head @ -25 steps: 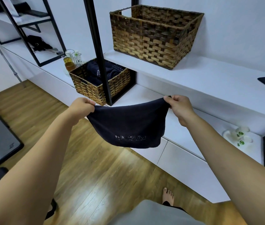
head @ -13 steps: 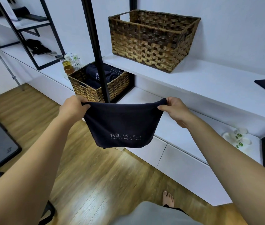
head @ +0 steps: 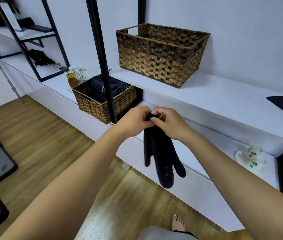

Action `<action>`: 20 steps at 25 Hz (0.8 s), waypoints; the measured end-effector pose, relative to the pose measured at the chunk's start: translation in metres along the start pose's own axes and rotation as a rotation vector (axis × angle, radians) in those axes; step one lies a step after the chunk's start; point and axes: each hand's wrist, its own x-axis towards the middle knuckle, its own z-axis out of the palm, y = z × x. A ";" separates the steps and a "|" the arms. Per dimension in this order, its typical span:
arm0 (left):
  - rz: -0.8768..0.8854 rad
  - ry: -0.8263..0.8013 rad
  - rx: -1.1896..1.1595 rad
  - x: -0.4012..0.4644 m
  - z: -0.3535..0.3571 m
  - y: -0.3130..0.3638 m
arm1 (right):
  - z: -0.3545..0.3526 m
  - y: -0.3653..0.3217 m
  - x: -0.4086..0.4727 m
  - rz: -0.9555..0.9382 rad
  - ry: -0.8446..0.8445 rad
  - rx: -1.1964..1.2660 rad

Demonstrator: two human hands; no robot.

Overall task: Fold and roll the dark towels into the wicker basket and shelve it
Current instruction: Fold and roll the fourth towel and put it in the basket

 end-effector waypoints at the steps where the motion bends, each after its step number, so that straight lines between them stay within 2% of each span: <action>1: -0.026 -0.008 -0.019 0.005 0.002 -0.002 | -0.005 0.002 -0.003 0.022 0.005 0.042; 5: 0.009 -0.094 -0.243 0.012 0.004 0.004 | -0.017 0.015 -0.023 0.173 -0.046 0.181; 9: 0.054 -0.065 -0.249 0.018 -0.009 0.013 | -0.019 0.041 -0.039 0.322 -0.180 0.148; 12: 0.052 0.025 -0.288 0.018 -0.026 0.015 | -0.016 0.056 -0.046 0.327 -0.187 0.034; 17: -0.015 0.223 -0.314 0.014 -0.069 -0.003 | -0.015 0.068 -0.048 0.343 -0.064 -0.070; 20: -0.119 0.415 -0.321 0.013 -0.096 -0.022 | -0.021 0.070 -0.044 0.364 -0.055 -0.158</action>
